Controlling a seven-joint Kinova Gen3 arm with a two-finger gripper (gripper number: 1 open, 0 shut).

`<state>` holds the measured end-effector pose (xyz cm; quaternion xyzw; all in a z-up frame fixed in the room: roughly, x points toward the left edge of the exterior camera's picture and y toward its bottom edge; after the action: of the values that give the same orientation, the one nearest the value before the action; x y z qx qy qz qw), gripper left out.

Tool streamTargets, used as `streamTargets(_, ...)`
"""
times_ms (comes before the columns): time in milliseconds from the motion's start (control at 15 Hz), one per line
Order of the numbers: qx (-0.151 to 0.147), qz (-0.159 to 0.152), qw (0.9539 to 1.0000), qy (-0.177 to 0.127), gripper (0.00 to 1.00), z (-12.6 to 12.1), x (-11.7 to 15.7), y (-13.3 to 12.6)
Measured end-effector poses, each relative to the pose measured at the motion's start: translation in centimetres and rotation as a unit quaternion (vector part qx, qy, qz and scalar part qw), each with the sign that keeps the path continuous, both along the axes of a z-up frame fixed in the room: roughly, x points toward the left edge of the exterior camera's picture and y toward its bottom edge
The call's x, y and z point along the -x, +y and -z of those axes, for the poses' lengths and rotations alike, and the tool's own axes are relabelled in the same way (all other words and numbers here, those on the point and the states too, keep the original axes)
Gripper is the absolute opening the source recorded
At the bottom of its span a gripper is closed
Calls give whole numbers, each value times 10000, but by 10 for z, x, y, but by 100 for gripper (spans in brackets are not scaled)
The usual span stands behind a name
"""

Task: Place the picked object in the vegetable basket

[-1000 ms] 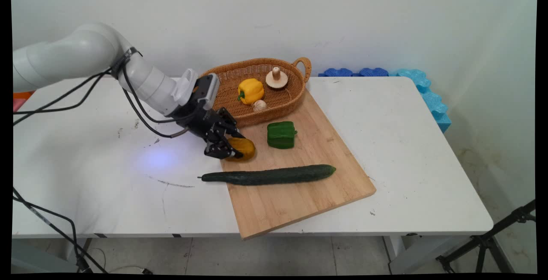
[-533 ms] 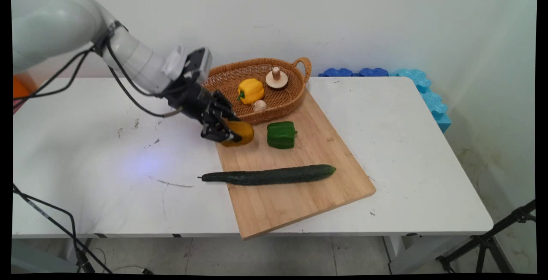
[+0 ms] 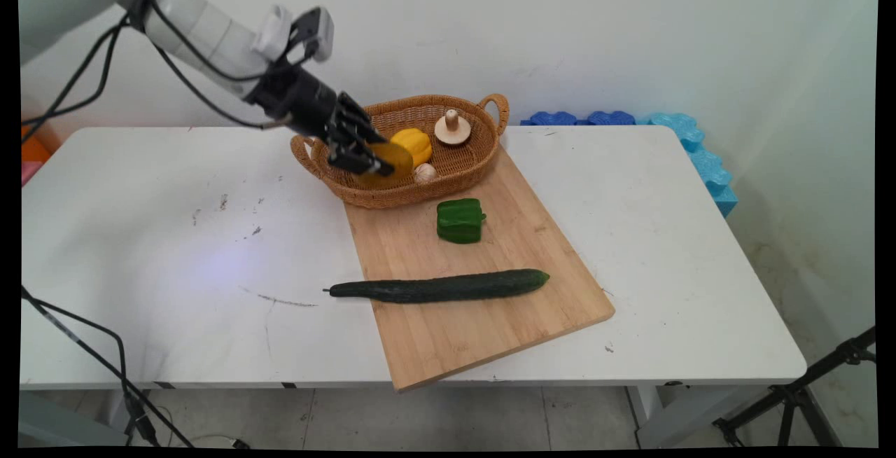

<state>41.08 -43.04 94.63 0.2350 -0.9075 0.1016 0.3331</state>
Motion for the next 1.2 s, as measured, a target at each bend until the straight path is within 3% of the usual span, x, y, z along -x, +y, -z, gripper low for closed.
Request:
streamTargets(467,-73,-707,9975,13,0,-15,-29,-30)
streamTargets(733,-185,-944,9954,-27,0,-2,-45,-38)
streamTargets(1200,-295,-1046,9940,-88,0,30,-62,-44)
